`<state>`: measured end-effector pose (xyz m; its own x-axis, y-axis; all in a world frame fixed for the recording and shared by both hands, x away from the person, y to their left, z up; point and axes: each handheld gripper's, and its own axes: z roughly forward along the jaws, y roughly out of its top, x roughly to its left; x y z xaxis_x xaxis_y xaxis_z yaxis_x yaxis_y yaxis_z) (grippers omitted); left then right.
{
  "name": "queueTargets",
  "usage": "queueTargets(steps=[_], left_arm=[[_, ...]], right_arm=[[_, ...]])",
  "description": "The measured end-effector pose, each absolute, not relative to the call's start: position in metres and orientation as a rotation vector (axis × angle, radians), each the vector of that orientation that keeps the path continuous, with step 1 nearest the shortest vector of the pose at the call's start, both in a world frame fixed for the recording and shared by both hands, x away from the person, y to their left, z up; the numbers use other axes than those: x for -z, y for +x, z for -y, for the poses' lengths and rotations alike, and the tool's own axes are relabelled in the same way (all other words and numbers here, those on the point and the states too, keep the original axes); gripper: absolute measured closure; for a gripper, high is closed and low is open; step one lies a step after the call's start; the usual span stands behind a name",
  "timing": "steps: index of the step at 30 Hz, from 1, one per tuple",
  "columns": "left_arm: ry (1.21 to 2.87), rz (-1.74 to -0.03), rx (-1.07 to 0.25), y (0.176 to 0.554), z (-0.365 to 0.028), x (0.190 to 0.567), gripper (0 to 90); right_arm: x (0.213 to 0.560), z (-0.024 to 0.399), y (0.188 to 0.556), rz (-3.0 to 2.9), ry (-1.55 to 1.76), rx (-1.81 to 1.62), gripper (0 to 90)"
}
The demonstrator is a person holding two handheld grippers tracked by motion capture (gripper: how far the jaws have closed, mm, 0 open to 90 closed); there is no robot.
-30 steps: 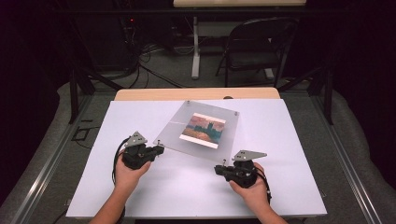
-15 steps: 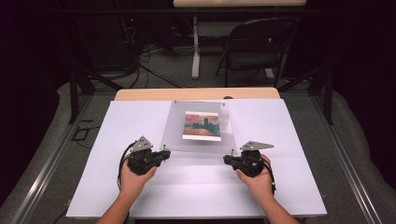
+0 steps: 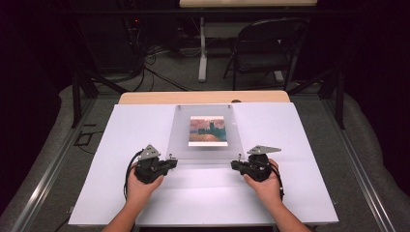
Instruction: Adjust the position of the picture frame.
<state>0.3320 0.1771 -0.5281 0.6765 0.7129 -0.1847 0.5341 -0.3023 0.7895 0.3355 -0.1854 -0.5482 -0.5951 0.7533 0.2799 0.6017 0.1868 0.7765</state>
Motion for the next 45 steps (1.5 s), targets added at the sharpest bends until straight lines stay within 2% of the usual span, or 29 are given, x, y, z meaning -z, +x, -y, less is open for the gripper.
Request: queueTargets(steps=[13, 45], left_arm=[[1.957, -0.996, -0.24, 0.349, -0.173, 0.535, 85.0], [1.969, -1.016, -0.221, 0.349, -0.171, 0.541, 84.8]], right_arm=[[0.547, 0.186, 0.35, -2.244, 1.338, -1.364, 84.9], [0.552, 0.186, 0.349, -2.236, 1.327, -1.334, 84.5]])
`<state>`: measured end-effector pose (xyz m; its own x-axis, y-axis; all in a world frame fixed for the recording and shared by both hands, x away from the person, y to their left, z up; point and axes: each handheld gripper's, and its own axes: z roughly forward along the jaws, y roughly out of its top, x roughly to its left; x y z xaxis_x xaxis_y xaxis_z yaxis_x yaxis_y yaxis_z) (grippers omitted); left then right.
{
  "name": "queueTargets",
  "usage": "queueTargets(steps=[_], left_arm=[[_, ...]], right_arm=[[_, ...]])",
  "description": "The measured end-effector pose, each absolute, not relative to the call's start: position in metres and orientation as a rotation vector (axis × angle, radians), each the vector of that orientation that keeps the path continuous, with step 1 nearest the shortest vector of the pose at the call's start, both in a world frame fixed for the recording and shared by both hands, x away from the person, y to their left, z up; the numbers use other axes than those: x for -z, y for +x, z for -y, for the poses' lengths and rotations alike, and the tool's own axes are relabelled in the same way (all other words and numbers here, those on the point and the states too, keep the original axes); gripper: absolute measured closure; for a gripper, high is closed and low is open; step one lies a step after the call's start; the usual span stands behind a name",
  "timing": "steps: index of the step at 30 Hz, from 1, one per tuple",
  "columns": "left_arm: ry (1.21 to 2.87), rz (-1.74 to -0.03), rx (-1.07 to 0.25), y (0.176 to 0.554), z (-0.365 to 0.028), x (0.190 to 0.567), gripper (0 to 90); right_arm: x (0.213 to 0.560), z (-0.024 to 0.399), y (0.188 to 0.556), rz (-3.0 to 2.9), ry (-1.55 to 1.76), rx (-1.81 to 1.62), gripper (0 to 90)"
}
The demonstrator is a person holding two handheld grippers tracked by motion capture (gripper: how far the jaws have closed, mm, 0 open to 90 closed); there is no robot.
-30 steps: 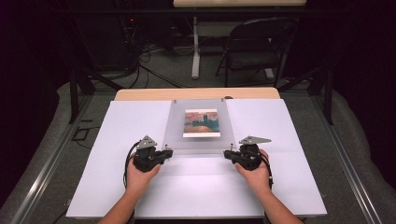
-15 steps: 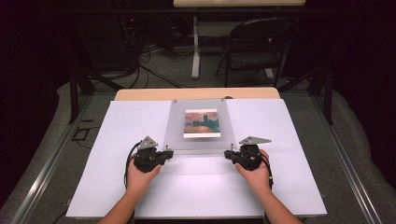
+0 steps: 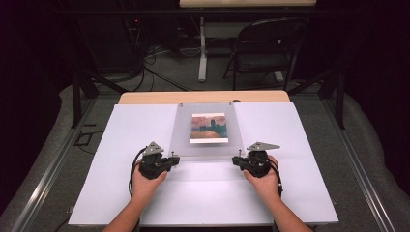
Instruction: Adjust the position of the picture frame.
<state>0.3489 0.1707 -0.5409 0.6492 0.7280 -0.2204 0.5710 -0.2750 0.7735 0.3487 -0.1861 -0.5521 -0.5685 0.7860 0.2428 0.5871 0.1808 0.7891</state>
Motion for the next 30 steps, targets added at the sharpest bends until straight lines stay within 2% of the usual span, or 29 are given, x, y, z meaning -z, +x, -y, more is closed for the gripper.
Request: queueTargets(steps=[5, 30], left_arm=[[1.979, -1.027, -0.217, 0.3491, -0.17, 0.5433, 84.8], [2.008, -1.03, -0.213, 0.3483, -0.1697, 0.5508, 84.7]], right_arm=[[0.5528, 0.1875, 0.3482, -2.227, 1.341, -1.355, 82.1], [0.5543, 0.1868, 0.346, -2.244, 1.314, -1.302, 84.6]])
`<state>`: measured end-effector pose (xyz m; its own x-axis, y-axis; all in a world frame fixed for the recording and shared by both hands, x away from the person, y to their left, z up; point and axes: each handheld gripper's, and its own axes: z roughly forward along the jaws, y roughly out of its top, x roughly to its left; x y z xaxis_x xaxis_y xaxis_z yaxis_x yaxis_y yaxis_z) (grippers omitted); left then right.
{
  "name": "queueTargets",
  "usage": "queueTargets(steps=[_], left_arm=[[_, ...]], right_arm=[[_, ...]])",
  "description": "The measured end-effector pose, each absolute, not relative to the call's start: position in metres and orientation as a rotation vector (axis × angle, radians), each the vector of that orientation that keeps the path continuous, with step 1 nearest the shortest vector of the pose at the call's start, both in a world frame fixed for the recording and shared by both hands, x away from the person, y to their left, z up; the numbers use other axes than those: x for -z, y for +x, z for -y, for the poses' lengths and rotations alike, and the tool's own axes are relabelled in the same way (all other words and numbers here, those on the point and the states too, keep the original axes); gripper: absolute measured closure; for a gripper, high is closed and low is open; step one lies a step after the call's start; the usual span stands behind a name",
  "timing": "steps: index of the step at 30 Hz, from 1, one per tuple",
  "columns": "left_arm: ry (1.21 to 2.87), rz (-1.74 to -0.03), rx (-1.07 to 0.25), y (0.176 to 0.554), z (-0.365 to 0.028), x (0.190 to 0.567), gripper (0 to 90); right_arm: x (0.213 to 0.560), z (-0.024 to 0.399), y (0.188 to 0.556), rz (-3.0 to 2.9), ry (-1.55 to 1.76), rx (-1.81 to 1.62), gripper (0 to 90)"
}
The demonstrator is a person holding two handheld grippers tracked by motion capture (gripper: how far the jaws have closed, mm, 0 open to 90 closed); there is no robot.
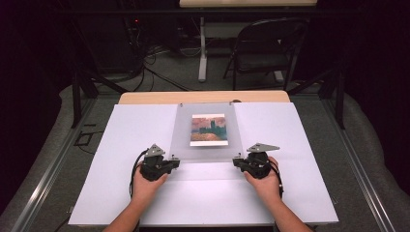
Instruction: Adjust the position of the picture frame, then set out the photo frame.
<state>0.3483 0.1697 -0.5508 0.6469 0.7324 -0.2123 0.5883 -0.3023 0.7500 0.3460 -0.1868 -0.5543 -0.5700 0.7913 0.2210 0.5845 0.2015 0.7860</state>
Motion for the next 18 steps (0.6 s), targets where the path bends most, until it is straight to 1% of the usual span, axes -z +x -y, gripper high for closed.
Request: queueTargets(steps=[18], left_arm=[[2.02, -1.051, -0.22, 0.3469, -0.1714, 0.5573, 84.6]], right_arm=[[0.5594, 0.1841, 0.3456, -2.285, 1.315, -1.279, 84.2]])
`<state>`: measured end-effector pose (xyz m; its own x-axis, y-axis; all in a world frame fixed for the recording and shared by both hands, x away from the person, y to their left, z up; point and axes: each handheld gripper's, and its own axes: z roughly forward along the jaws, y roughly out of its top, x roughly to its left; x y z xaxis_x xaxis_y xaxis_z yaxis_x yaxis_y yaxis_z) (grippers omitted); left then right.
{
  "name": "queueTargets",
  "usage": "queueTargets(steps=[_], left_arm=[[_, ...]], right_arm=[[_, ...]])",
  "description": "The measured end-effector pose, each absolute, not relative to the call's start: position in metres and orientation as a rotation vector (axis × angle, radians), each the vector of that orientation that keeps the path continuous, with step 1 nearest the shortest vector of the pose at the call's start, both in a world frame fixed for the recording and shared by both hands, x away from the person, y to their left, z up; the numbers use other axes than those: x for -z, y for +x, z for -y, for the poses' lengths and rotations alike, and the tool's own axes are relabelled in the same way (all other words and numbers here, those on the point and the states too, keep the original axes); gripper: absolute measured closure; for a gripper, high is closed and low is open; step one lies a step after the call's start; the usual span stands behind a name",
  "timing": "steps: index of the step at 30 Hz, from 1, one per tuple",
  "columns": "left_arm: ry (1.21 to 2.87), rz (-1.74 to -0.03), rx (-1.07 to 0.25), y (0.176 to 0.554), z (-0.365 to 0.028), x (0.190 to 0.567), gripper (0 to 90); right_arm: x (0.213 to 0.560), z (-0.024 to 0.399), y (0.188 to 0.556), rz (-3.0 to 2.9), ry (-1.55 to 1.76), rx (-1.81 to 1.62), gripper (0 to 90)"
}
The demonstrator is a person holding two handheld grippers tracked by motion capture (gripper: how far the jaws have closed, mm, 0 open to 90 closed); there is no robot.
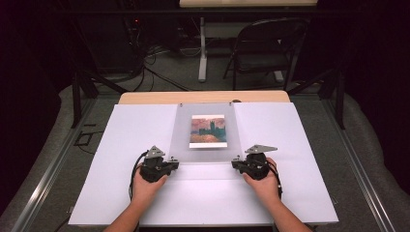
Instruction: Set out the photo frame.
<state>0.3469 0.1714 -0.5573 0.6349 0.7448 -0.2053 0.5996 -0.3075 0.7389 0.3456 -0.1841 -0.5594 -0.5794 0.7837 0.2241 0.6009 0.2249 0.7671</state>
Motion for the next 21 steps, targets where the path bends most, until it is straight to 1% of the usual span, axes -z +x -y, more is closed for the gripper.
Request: queueTargets(steps=[15, 16, 18, 20, 21], left_arm=[[2.001, -1.057, -0.208, 0.3458, -0.1729, 0.5593, 83.8], [1.994, -1.064, -0.205, 0.3452, -0.1737, 0.559, 82.8], [1.985, -1.063, -0.179, 0.3441, -0.1753, 0.5579, 78.8], [1.981, -1.065, -0.186, 0.3413, -0.1764, 0.5562, 72.5], [1.984, -1.064, -0.183, 0.3403, -0.177, 0.555, 68.4]], right_arm=[[0.5611, 0.1836, 0.3446, -2.292, 1.327, -1.273, 83.6], [0.561, 0.1838, 0.3443, -2.292, 1.327, -1.271, 83.0], [0.561, 0.1843, 0.3441, -2.293, 1.321, -1.296, 77.5], [0.559, 0.1851, 0.3418, -2.311, 1.313, -1.292, 72.7], [0.5579, 0.1852, 0.3398, -2.316, 1.295, -1.28, 68.8]])
